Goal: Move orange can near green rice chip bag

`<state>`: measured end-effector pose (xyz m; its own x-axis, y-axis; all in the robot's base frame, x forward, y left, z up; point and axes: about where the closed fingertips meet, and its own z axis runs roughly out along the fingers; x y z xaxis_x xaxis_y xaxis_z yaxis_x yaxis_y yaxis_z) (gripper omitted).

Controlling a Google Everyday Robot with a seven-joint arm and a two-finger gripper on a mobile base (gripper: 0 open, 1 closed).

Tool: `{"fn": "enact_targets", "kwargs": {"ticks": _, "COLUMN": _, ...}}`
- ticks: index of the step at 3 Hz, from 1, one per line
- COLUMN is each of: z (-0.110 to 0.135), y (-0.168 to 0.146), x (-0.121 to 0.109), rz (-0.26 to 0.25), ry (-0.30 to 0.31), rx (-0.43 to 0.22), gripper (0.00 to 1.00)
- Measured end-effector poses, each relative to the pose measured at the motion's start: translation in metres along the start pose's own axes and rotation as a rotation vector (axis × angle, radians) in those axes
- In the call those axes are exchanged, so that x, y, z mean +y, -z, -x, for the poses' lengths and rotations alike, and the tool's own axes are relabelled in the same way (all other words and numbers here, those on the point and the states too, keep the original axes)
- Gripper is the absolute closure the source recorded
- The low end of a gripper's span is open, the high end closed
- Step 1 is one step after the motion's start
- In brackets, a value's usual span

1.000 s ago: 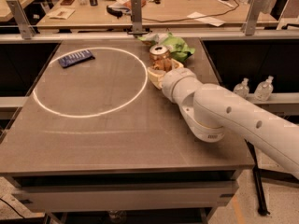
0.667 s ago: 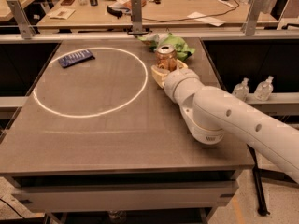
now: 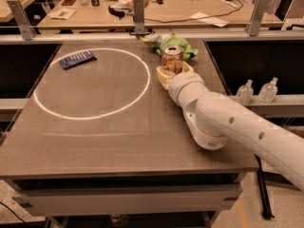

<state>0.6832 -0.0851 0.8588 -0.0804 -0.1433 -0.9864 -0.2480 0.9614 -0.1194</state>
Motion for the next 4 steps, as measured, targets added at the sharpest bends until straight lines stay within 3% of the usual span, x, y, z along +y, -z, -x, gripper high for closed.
{"fn": "enact_targets", "kwargs": {"ticks": 3, "z": 0.0012, "y": 0.0002, "x": -0.0002, "rz": 0.000, "ry": 0.000, "rx": 0.000, "gripper": 0.12}}
{"fn": "enact_targets", "kwargs": {"ticks": 4, "z": 0.0014, "y": 0.0052, "x": -0.0005, "rz": 0.025, "ry": -0.010, "rx": -0.020, "gripper": 0.00}}
